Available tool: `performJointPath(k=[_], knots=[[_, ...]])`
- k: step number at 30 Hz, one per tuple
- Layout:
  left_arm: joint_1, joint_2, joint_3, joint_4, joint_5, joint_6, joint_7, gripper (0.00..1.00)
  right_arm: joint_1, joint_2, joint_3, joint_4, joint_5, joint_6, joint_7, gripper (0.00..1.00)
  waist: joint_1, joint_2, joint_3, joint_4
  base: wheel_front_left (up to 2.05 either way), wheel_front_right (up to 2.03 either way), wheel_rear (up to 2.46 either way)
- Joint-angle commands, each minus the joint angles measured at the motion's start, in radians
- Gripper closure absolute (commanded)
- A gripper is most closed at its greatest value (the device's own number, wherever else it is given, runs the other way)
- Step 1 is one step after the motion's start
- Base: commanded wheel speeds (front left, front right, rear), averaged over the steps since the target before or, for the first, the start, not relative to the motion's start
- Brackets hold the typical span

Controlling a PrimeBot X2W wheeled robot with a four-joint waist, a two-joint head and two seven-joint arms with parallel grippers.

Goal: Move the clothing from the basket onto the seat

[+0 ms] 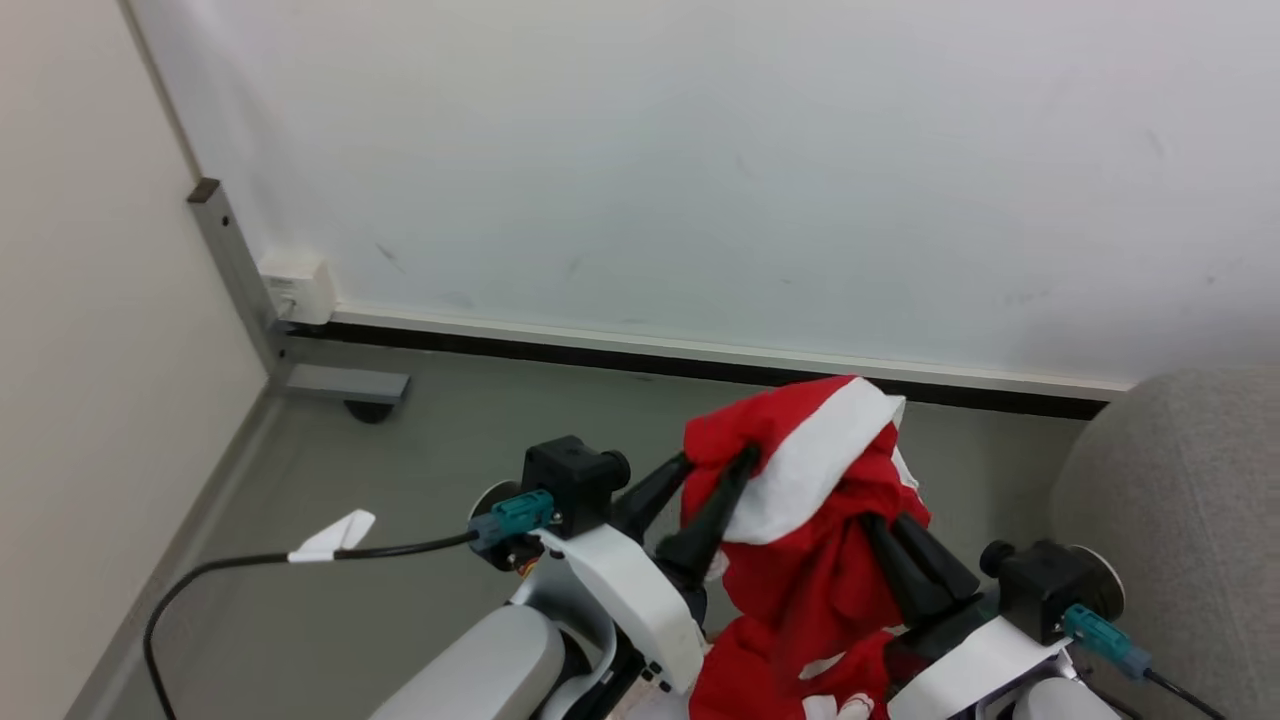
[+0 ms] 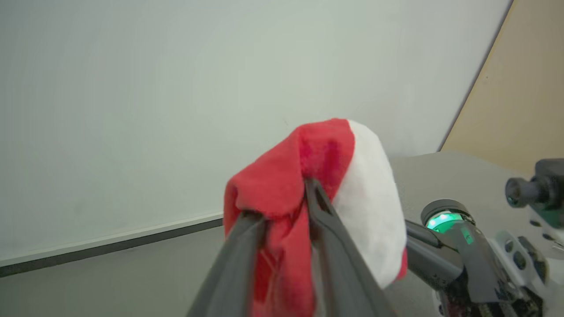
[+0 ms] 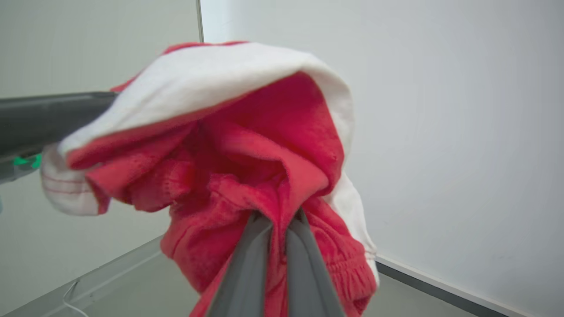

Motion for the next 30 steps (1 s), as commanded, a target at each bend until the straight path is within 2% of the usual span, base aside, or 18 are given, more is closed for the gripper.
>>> performJointPath(k=[1, 10, 19, 25, 30], knots=[[0.007, 0.003, 0.001, -0.005, 0.0, 0.001, -0.007, 0.0, 0.012, -0.01, -0.01, -0.012, 0.004, -0.002, 0.0, 1.0, 0.0, 0.0, 0.001, -0.032, 0.0, 0.0, 0.0], [0.021, 0.007, -0.019, -0.026, 0.024, -0.006, -0.046, 0.0, 0.01, -0.055, -0.115, -0.048, -0.006, -0.002, 0.0, 1.0, 0.0, 0.0, 0.016, -0.21, 0.0, 0.0, 0.0], [0.011, 0.005, -0.056, -0.031, 0.07, -0.045, -0.133, 0.0, 0.043, -0.1, -0.225, -0.109, -0.009, -0.002, 0.0, 1.0, 0.0, 0.0, 0.055, -0.406, 0.0, 0.0, 0.0], [0.0, 0.008, -0.07, -0.006, 0.102, -0.051, -0.158, 0.0, 0.079, -0.104, -0.282, -0.148, -0.014, -0.002, 0.0, 1.0, 0.0, 0.0, 0.074, -0.479, 0.0, 0.0, 0.0], [-0.004, 0.006, -0.082, 0.023, 0.121, -0.053, -0.172, 0.0, 0.105, -0.099, -0.311, -0.169, -0.008, -0.002, 0.0, 1.0, 0.0, 0.0, 0.083, -0.505, 0.0, 0.0, 0.0]])
